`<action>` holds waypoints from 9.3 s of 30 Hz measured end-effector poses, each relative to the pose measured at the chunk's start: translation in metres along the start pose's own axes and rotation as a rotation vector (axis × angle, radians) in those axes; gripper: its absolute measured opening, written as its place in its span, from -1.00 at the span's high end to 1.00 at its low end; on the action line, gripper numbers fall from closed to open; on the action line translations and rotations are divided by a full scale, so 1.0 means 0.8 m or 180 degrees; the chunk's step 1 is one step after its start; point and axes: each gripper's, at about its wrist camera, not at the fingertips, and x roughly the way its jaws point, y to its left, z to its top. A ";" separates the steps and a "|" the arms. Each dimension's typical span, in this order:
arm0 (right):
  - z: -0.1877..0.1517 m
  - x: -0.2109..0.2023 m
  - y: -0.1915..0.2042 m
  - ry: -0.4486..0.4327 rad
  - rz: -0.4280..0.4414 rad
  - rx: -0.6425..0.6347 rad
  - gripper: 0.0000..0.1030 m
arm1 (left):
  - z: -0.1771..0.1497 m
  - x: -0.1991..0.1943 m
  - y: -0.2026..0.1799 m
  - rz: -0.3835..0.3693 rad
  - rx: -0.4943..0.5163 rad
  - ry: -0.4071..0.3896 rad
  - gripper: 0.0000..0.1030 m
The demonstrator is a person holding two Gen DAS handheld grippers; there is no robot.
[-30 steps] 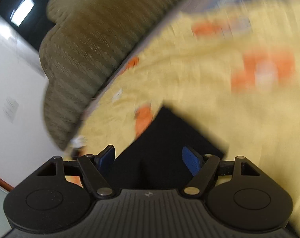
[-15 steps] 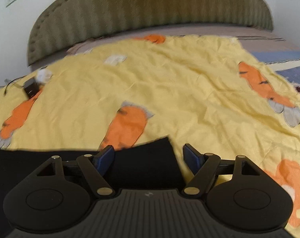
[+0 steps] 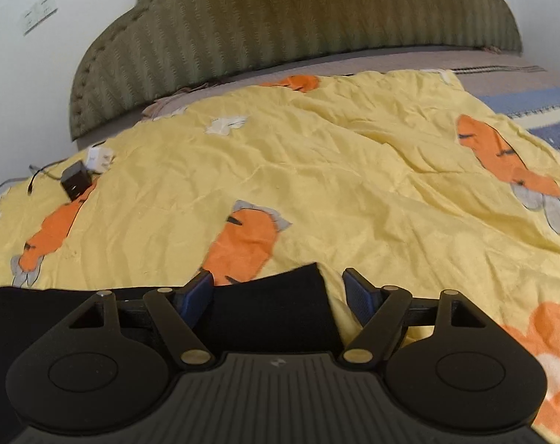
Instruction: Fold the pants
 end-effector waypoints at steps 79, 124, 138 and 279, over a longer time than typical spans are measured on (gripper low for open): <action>-0.061 -0.081 0.108 -0.0193 -0.0898 -0.1837 0.85 | -0.071 -0.154 -0.011 -0.0735 0.0405 -0.0640 0.67; -0.280 -0.342 -0.014 -0.0381 0.0662 0.2032 0.18 | -0.230 -0.415 0.133 -0.0414 0.0003 -0.0952 -0.20; -0.294 -0.302 -0.053 -0.1034 0.0708 0.2906 -0.05 | -0.298 -0.335 0.144 -0.0358 -0.0468 -0.0282 -0.23; -0.189 -0.297 0.097 -0.1027 -0.0389 0.0386 0.87 | -0.174 -0.293 0.059 -0.1203 -0.0702 -0.0554 0.81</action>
